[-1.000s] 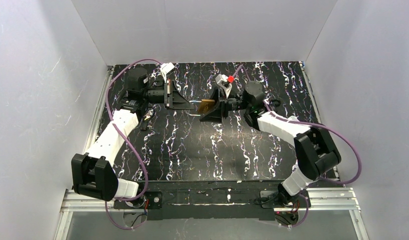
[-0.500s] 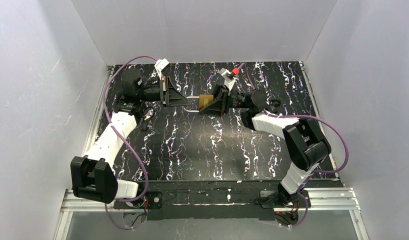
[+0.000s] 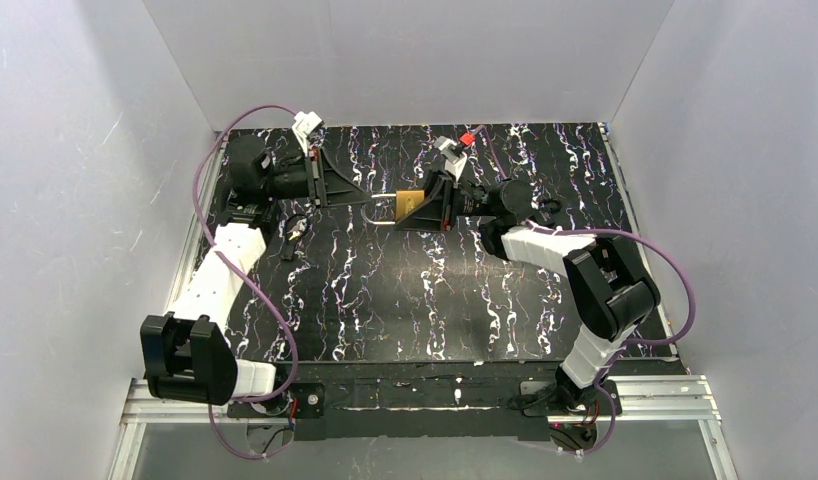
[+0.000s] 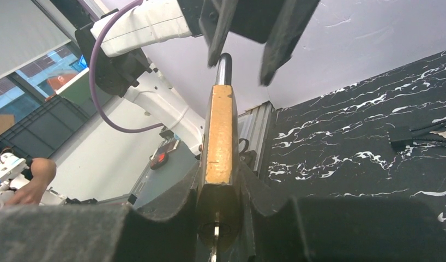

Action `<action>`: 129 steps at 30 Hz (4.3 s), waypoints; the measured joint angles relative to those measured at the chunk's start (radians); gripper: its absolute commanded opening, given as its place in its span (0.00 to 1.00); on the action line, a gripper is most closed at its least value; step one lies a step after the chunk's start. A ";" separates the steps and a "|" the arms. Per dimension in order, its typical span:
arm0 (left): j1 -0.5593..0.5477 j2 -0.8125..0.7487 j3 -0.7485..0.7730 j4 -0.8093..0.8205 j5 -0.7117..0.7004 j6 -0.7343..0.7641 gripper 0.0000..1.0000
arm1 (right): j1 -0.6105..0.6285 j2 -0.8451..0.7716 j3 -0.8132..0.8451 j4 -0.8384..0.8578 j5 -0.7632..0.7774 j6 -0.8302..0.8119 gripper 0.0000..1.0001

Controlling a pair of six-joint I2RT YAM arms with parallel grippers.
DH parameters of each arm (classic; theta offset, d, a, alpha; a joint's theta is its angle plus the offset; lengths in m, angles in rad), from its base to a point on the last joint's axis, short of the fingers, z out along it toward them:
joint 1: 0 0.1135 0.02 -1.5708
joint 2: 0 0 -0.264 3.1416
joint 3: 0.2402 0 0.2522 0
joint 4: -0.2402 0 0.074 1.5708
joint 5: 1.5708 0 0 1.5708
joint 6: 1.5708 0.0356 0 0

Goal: Lock with the key
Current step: Lock the lock.

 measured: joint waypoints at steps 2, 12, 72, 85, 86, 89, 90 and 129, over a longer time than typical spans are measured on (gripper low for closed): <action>0.026 -0.001 0.000 0.004 -0.003 0.021 0.53 | -0.001 0.000 0.000 0.001 -0.005 0.001 0.01; 0.056 -0.063 -0.040 -0.054 -0.019 0.145 0.61 | -0.003 0.000 0.021 0.002 -0.021 -0.004 0.01; -0.119 -0.069 0.023 -0.337 -0.346 0.499 0.00 | 0.029 0.142 0.149 -0.130 -0.185 0.014 0.01; -0.064 -0.095 -0.030 -0.338 -0.279 0.462 0.00 | 0.088 0.164 0.160 -0.153 -0.212 0.023 0.01; -0.058 -0.098 -0.030 -0.346 -0.274 0.467 0.00 | 0.090 0.164 0.160 -0.153 -0.206 0.030 0.01; -0.051 -0.117 -0.030 -0.373 -0.274 0.489 0.00 | 0.092 0.164 0.160 -0.147 -0.202 0.052 0.01; -0.049 -0.122 -0.030 -0.378 -0.274 0.492 0.00 | 0.092 0.164 0.160 -0.137 -0.201 0.063 0.03; 0.057 -0.068 -0.111 -0.070 -0.311 -0.116 0.00 | 0.027 0.200 0.157 0.053 0.352 0.135 0.88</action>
